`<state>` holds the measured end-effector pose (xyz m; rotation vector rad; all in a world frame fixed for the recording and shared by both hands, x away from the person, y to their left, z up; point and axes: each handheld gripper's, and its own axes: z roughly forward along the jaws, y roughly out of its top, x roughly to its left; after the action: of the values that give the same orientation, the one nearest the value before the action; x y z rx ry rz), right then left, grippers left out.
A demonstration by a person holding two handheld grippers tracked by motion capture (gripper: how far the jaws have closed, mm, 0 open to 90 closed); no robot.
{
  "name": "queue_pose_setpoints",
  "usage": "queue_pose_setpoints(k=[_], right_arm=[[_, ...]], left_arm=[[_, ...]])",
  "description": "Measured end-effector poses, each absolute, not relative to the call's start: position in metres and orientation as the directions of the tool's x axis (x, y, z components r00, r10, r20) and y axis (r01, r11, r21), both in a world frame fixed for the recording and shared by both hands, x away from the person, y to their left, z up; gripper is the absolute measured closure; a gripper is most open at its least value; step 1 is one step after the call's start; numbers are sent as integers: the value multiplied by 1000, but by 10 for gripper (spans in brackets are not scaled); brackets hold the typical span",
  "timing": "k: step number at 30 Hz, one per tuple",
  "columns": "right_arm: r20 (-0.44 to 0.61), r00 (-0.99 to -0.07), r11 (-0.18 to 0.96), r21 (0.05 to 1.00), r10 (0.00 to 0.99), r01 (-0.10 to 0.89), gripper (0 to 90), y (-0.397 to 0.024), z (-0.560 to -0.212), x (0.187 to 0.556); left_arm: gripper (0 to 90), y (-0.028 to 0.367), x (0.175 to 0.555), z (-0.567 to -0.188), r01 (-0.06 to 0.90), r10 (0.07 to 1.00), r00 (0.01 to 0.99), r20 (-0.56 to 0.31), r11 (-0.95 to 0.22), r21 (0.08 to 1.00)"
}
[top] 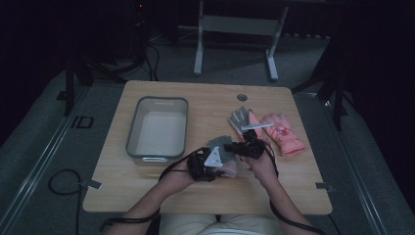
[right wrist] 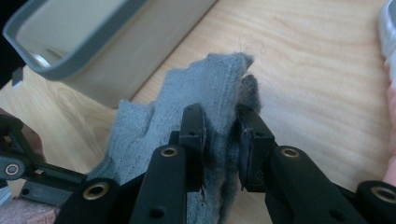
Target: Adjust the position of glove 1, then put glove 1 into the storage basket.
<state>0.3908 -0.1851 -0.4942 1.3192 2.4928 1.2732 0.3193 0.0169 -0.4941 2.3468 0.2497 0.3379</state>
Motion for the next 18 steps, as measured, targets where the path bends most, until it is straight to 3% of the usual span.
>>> queue_pose_setpoints(k=[18], right_arm=[[245, -679, 299, 759, 692, 578, 747, -150, -439, 414]], left_arm=[[678, 49, 341, -443, 44, 302, 917, 262, -728, 684]])
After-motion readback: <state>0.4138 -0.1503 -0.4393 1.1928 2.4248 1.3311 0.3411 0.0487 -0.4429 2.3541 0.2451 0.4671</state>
